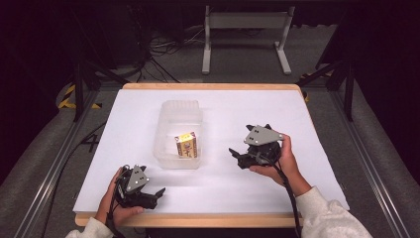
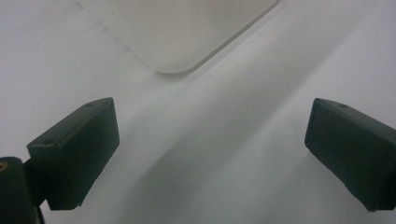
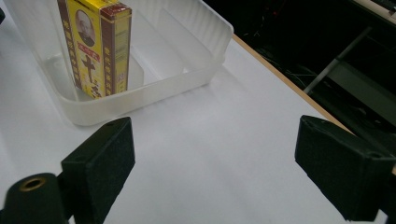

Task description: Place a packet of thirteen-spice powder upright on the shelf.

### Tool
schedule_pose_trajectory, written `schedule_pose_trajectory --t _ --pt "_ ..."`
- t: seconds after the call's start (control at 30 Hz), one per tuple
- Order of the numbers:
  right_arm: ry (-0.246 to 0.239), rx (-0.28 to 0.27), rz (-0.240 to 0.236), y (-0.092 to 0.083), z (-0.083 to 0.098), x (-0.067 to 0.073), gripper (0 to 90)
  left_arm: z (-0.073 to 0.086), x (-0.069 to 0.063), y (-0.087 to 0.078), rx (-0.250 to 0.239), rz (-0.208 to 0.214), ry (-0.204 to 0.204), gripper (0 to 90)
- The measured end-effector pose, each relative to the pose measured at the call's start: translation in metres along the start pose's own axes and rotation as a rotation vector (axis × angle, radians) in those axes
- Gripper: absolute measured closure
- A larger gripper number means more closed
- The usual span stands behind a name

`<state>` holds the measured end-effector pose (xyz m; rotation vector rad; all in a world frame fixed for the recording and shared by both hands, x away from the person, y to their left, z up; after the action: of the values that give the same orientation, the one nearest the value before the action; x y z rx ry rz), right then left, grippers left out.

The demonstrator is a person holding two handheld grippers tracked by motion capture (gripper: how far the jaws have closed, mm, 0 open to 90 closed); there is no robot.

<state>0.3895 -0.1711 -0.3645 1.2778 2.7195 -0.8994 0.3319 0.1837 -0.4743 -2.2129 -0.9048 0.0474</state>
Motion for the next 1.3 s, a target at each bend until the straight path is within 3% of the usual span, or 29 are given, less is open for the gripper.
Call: schedule_pose_trajectory --t 0.2,0.67,0.87,1.07,1.3 --pt "0.016 -0.042 0.021 -0.011 0.009 -0.008 12.3 0.0 0.0 0.0 0.001 0.002 0.0 3.7" --pt "0.024 -0.067 0.073 -0.028 0.036 -0.021 11.9 0.0 -0.001 0.001 0.003 0.003 -0.001 3.7" --pt "0.031 -0.061 0.106 -0.035 0.054 -0.028 11.7 0.0 -0.001 0.001 0.005 0.004 0.002 3.7" --pt "0.07 -0.066 0.13 -0.043 0.076 -0.036 11.3 0.0 -0.001 0.001 0.009 0.004 0.005 3.6" --pt "0.096 -0.051 0.193 -0.054 0.105 -0.047 11.7 0.001 0.0 0.001 0.005 0.005 0.007 3.6"
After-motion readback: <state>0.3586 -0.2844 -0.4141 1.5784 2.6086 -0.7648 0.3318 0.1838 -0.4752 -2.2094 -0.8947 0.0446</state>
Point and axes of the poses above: each handheld gripper's, and its own axes: y roughly forward along the jaws, z roughly out of its underside, x roughly to its left, the point moved 3 cm from there along y, roughly forward along the jaws, and after that the axes turned 7 degrees about y, right-handed, at the moved point
